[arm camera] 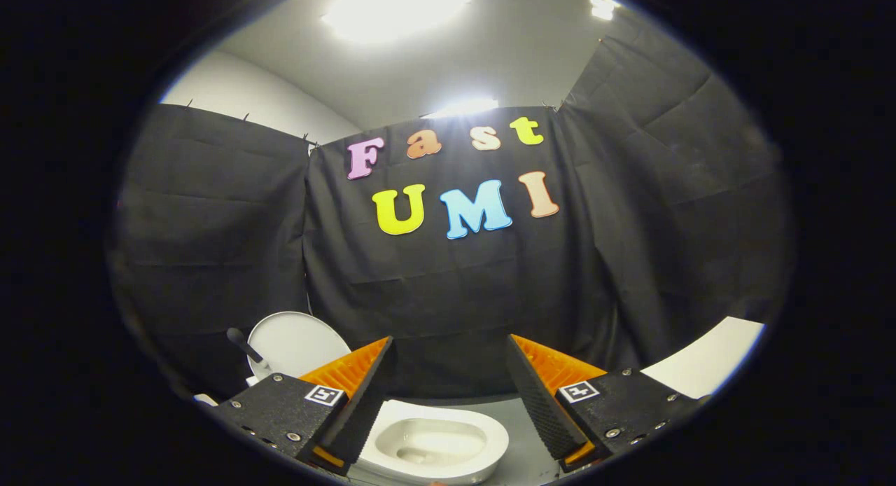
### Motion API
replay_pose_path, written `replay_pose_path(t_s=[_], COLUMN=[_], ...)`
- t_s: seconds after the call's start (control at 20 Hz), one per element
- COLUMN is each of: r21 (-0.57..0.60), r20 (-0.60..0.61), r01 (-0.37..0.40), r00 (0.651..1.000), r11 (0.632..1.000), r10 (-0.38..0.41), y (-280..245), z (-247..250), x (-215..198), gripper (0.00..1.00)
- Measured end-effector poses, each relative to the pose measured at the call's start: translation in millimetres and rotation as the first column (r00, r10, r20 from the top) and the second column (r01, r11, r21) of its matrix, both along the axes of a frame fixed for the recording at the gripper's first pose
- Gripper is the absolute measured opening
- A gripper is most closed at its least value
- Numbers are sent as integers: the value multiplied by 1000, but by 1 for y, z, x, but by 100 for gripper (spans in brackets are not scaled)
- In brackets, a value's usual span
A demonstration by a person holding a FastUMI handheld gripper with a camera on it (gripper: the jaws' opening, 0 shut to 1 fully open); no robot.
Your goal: Open the toilet lid.
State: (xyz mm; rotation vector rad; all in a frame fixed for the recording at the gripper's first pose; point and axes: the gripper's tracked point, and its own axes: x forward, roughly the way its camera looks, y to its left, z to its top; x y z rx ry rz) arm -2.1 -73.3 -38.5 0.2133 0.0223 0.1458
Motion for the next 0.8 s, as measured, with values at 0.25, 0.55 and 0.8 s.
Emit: replay_pose_path(t_s=[0.25,0.55,0.8], r21=[11,46,29], r20=[-17,-35,-23], r01=[14,20,12], r00=[1000,999,1000], r11=[1000,999,1000], r10=[-14,-18,-11], y=[-6,-7,-2], z=[-8,-14,-11], x=[1,2,1], gripper=[96,96,96])
